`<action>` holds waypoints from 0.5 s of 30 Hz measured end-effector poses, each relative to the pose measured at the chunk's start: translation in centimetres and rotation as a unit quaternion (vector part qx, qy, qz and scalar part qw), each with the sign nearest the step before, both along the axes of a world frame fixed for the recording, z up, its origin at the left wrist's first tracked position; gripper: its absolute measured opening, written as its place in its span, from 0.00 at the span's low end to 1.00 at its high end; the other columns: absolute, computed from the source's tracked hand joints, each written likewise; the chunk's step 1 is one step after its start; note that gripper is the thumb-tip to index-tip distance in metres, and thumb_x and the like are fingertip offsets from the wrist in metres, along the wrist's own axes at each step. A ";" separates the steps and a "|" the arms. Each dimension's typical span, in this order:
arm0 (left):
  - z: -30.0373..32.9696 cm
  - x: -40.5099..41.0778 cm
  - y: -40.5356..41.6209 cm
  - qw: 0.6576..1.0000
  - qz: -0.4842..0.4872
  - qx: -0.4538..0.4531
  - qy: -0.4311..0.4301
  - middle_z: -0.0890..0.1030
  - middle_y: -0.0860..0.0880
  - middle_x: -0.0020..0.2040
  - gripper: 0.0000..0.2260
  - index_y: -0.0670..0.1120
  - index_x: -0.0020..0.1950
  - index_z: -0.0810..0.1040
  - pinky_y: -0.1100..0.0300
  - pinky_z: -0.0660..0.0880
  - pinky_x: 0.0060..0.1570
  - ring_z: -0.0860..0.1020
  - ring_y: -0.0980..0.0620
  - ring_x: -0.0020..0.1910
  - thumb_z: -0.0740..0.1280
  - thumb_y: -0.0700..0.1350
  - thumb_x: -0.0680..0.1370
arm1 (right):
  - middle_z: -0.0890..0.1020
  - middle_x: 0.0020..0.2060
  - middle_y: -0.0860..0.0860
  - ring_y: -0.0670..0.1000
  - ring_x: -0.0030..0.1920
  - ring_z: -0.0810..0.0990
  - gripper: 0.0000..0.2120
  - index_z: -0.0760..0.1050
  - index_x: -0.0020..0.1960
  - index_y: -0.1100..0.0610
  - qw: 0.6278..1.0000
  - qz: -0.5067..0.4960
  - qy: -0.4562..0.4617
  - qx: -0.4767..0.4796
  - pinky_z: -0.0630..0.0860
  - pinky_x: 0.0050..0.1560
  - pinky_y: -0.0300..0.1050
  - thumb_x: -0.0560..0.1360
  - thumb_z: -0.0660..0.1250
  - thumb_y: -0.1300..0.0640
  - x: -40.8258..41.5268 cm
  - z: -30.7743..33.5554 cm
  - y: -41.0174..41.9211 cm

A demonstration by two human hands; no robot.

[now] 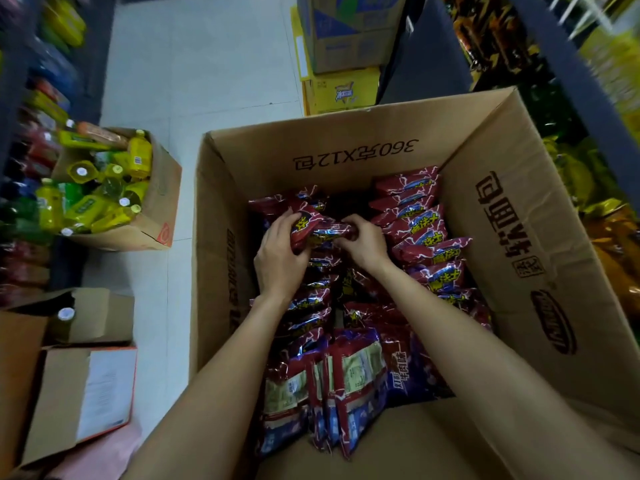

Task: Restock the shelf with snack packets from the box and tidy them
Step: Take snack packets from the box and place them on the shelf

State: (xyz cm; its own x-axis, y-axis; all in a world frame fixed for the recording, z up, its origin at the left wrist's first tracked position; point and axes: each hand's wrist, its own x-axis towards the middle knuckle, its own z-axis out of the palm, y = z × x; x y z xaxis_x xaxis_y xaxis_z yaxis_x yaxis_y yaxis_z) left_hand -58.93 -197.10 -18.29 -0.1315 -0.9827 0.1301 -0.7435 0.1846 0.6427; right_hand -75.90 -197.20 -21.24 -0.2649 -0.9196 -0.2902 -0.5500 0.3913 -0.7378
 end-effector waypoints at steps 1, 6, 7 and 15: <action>0.1 0.0 -0.1 1.000 -0.009 0.001 -0.003 0.74 0.50 0.66 0.24 0.46 0.67 0.72 0.53 0.73 0.59 0.73 0.50 0.65 0.72 0.42 0.72 | 0.78 0.43 0.49 0.40 0.32 0.71 0.20 0.73 0.62 0.57 1.000 -0.021 -0.001 -0.009 0.65 0.30 0.28 0.72 0.73 0.59 -0.6 0.3 0.4; 0.2 0.1 0.1 0.994 -0.022 0.073 -0.073 0.67 0.47 0.68 0.23 0.51 0.69 0.70 0.51 0.75 0.56 0.66 0.48 0.66 0.70 0.45 0.75 | 0.73 0.44 0.47 0.45 0.41 0.72 0.25 0.67 0.66 0.57 0.994 -0.109 -0.010 -0.013 0.68 0.41 0.36 0.72 0.72 0.59 -3.1 1.8 2.2; 0.3 0.2 0.2 0.994 -0.020 0.076 -0.082 0.68 0.47 0.65 0.23 0.52 0.69 0.70 0.49 0.76 0.54 0.67 0.47 0.64 0.70 0.45 0.75 | 0.74 0.43 0.47 0.46 0.43 0.73 0.24 0.68 0.65 0.58 0.994 -0.110 -0.002 -0.018 0.68 0.40 0.35 0.73 0.72 0.58 -3.3 2.2 2.5; 7.3 -2.3 0.5 0.992 -0.013 -0.002 0.124 0.78 0.55 0.47 0.18 0.44 0.63 0.69 0.67 0.72 0.42 0.78 0.59 0.43 0.69 0.48 0.76 | 0.78 0.54 0.52 0.52 0.56 0.76 0.15 0.73 0.60 0.61 0.974 -0.110 0.107 -0.167 0.72 0.55 0.44 0.79 0.63 0.52 -5.3 10.7 6.8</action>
State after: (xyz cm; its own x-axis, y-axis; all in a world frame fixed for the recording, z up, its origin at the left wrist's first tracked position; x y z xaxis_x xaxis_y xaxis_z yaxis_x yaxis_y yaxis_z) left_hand -61.21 -196.58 -10.96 -0.1194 -0.9789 0.1659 -0.5570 0.2044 0.8050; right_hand -81.18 -190.36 -10.56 -0.4882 -0.8671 0.0991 -0.6351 0.2751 -0.7218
